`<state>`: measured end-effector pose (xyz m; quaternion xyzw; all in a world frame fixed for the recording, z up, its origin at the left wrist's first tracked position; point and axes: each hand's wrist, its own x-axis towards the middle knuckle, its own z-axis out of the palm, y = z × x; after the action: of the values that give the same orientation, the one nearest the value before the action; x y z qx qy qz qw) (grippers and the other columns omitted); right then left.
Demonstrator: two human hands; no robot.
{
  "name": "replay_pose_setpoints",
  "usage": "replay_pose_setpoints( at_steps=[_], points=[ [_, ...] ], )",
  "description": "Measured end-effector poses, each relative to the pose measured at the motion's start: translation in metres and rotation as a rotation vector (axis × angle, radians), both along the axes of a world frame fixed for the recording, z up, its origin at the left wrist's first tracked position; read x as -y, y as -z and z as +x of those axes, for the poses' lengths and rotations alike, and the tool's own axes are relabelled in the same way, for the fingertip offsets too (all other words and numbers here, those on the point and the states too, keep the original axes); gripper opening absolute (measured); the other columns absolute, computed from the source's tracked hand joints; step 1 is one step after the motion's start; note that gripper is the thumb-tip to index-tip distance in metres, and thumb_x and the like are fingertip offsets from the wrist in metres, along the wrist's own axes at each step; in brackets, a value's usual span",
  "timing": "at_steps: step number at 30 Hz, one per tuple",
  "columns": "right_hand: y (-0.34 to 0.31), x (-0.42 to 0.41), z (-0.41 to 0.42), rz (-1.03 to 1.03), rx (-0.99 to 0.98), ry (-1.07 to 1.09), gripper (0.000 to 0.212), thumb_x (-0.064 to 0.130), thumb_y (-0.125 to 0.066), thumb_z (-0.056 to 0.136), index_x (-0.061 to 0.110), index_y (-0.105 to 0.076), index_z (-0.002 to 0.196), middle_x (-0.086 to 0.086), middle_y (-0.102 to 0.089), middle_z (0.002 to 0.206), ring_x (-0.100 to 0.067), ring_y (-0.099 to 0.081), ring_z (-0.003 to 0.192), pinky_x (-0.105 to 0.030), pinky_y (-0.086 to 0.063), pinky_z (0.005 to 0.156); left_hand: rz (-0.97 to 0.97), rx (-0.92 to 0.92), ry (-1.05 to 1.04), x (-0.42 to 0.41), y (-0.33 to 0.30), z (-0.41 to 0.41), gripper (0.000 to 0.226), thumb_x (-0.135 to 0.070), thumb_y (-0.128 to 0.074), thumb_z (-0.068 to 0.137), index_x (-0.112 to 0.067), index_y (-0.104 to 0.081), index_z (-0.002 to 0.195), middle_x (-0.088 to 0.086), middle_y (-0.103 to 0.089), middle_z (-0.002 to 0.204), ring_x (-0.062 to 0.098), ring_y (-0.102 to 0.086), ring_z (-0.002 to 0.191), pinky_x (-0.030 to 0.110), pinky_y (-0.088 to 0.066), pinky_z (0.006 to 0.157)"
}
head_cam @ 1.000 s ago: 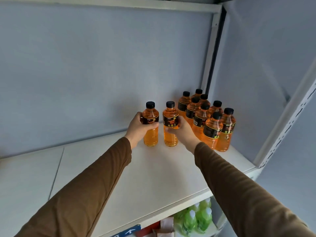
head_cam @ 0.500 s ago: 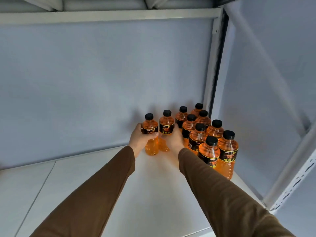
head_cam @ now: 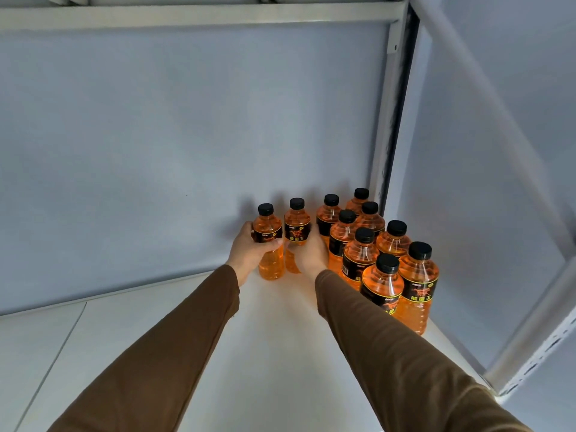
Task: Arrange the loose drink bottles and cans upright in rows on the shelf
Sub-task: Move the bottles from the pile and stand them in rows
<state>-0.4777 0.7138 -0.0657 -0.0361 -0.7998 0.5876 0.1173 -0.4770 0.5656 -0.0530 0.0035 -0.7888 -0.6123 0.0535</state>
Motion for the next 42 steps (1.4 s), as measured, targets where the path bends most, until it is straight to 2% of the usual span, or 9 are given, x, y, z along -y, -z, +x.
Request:
replay_pose_setpoints(
  at_steps=[4,10,17,25,34,39,42],
  points=[
    [0.001,0.001,-0.002,-0.003,0.020,0.004,0.064,0.011,-0.069,0.088,0.022,-0.039,0.143,-0.003,-0.057,0.137,-0.027,-0.052,0.128,-0.040,-0.039,0.104,0.007,0.001,-0.002,0.003,0.002,-0.002,0.057,-0.026,-0.087,0.076,-0.023,-0.053,0.122,-0.005,-0.066,0.115,0.014,-0.062,0.106,0.048,-0.051,0.099],
    [0.005,0.003,-0.002,0.000,0.018,0.007,0.063,0.007,-0.068,0.088,0.021,-0.041,0.142,-0.003,-0.059,0.133,-0.026,-0.055,0.125,-0.032,-0.039,0.094,0.015,-0.010,-0.010,0.006,0.003,-0.004,0.058,-0.025,-0.085,0.077,-0.023,-0.051,0.125,-0.005,-0.064,0.115,0.017,-0.061,0.109,0.051,-0.050,0.100],
    [0.004,0.003,-0.001,0.010,0.015,-0.009,0.062,0.009,-0.067,0.089,0.020,-0.040,0.143,-0.003,-0.059,0.133,-0.027,-0.054,0.125,-0.036,-0.042,0.098,-0.001,-0.019,0.005,0.004,0.006,-0.003,0.058,-0.029,-0.085,0.077,-0.025,-0.050,0.124,-0.010,-0.063,0.113,0.010,-0.060,0.105,0.046,-0.051,0.099],
    [-0.001,0.001,-0.002,0.004,0.037,-0.016,0.062,0.011,-0.068,0.089,0.020,-0.041,0.144,-0.004,-0.058,0.135,-0.027,-0.052,0.127,-0.042,-0.041,0.105,-0.024,-0.018,0.027,0.002,0.004,-0.004,0.059,-0.033,-0.084,0.078,-0.025,-0.050,0.126,-0.006,-0.063,0.117,0.015,-0.060,0.110,0.040,-0.051,0.095],
    [0.000,-0.002,0.001,0.020,0.054,-0.008,0.061,0.014,-0.071,0.088,0.018,-0.043,0.142,-0.005,-0.059,0.134,-0.028,-0.054,0.126,-0.041,-0.043,0.104,-0.060,-0.014,0.042,0.001,0.005,-0.002,0.060,-0.035,-0.084,0.077,-0.027,-0.049,0.126,-0.014,-0.061,0.112,0.001,-0.057,0.100,0.028,-0.046,0.086],
    [0.002,-0.003,0.005,0.002,0.080,-0.008,0.051,0.016,-0.070,0.088,0.018,-0.049,0.134,-0.004,-0.062,0.129,-0.028,-0.057,0.121,-0.035,-0.042,0.094,-0.070,0.001,0.043,0.002,0.006,0.003,0.061,-0.034,-0.085,0.077,-0.025,-0.049,0.126,-0.010,-0.062,0.116,0.014,-0.060,0.111,0.029,-0.047,0.089],
    [0.004,-0.002,0.011,-0.009,0.082,-0.017,0.052,0.013,-0.068,0.089,0.019,-0.048,0.137,-0.003,-0.061,0.131,-0.026,-0.057,0.122,-0.034,-0.043,0.096,-0.125,0.016,0.053,0.005,0.006,0.009,0.063,-0.033,-0.083,0.079,-0.023,-0.048,0.130,-0.002,-0.060,0.129,0.018,-0.057,0.120,0.031,-0.045,0.096]
  ],
)
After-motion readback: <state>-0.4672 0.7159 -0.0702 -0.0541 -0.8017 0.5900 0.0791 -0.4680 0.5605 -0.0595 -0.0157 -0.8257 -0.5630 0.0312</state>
